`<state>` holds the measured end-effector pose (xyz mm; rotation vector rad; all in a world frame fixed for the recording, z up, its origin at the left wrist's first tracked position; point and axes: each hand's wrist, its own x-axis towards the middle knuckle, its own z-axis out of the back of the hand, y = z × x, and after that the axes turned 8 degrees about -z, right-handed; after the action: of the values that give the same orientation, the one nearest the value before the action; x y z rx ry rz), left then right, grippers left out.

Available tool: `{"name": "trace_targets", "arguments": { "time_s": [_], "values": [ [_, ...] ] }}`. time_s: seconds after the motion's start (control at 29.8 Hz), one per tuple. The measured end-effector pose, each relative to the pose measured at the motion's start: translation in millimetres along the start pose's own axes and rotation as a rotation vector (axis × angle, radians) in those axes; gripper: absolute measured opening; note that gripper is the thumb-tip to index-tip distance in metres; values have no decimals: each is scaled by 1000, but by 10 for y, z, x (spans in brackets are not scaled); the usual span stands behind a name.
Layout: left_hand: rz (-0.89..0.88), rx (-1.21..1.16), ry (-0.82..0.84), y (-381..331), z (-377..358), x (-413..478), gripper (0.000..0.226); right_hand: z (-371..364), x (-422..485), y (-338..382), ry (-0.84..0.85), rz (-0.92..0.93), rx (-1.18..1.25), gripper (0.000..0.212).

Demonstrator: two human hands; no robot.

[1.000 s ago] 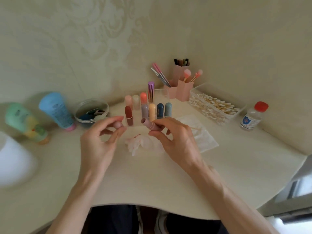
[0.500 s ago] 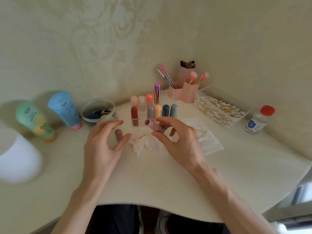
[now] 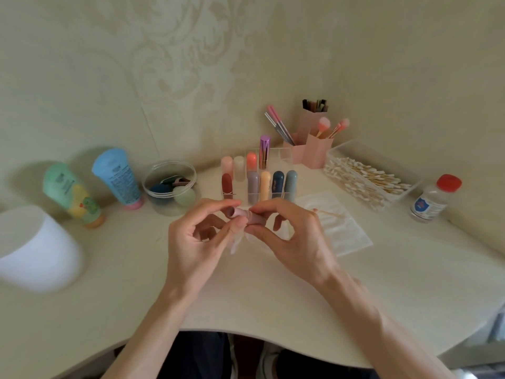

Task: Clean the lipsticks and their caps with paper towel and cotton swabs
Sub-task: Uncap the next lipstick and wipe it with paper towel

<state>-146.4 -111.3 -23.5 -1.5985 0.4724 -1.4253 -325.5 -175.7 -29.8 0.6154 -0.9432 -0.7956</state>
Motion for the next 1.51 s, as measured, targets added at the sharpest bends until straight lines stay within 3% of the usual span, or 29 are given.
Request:
{"name": "trace_targets", "arguments": {
  "time_s": [0.23, 0.34, 0.6, 0.77, 0.91, 1.04, 1.31, 1.44, 1.51],
  "values": [
    [154, -181, -32, -5, 12, -2, 15, -26, 7, -16, 128, -54, 64, 13],
    [163, -233, -14, -54, 8, 13, 13, -21, 12, -3, 207, -139, 183, 27],
    [185, -271, -66, -101, 29, 29, 18, -5, 11, 47, 228, -206, 371, 20],
    [196, -273, -76, -117, 46, 32, 16, -7, 11, 64, 212, -177, 357, 31],
    [229, -268, -80, -131, 42, 36, 15, 4, 2, 48, 243, -208, 371, 20],
    [246, -261, -81, -91, 59, 23, 23, 1, 1, 43, 260, -194, 318, 29],
    [249, -311, -60, -75, 70, 35, 15, 4, 3, 36, 285, -189, 301, 28],
    [245, -307, 72, -53, 74, 26, 55, 28, 11, 56, 251, -211, 394, 29],
    [225, -244, 119, -23, 67, 14, 48, 43, 13, 70, 246, -212, 415, 31]
  ]
}}
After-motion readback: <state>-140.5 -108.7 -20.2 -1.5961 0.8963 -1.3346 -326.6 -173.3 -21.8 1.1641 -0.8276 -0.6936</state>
